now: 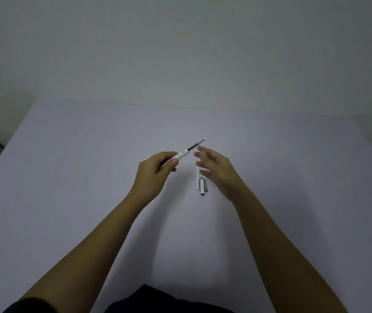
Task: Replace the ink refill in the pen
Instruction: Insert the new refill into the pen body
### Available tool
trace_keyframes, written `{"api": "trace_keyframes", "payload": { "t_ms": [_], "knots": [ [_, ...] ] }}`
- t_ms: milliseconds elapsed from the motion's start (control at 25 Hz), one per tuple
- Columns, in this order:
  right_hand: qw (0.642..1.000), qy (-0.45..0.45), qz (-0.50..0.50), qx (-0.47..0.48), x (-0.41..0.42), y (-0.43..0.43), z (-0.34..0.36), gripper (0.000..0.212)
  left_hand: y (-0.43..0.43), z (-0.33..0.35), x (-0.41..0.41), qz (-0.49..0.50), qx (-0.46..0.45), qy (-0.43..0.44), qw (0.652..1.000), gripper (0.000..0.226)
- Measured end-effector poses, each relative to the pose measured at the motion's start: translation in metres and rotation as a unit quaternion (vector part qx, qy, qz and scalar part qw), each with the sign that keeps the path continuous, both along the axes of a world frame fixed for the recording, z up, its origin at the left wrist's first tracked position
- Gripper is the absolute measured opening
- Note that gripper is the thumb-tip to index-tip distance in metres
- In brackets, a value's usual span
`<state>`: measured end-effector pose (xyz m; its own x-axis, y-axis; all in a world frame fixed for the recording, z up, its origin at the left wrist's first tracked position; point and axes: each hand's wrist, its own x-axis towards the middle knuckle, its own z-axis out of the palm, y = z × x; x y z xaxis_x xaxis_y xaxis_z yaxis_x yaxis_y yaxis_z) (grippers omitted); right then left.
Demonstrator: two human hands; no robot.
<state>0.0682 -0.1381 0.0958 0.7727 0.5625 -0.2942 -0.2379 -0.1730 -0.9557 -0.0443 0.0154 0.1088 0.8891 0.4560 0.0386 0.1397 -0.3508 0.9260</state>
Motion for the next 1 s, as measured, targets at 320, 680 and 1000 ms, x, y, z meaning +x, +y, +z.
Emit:
{"api": "trace_keyframes", "payload": {
  "t_ms": [320,680,1000],
  "knots": [
    [0.919,-0.162,-0.062,-0.355,0.029,-0.026,-0.086,0.021,0.010,-0.010,0.014,0.020,-0.054,0.020,0.998,0.017],
    [0.902,-0.157,0.003,-0.403,0.044,-0.004,-0.107,0.023,0.014,-0.023,0.027,0.015,-0.043,0.042,0.998,0.017],
    [0.923,-0.109,-0.046,-0.366,0.039,-0.011,-0.098,0.022,0.013,-0.031,0.018,0.009,-0.037,0.060,0.997,0.014]
  ]
}}
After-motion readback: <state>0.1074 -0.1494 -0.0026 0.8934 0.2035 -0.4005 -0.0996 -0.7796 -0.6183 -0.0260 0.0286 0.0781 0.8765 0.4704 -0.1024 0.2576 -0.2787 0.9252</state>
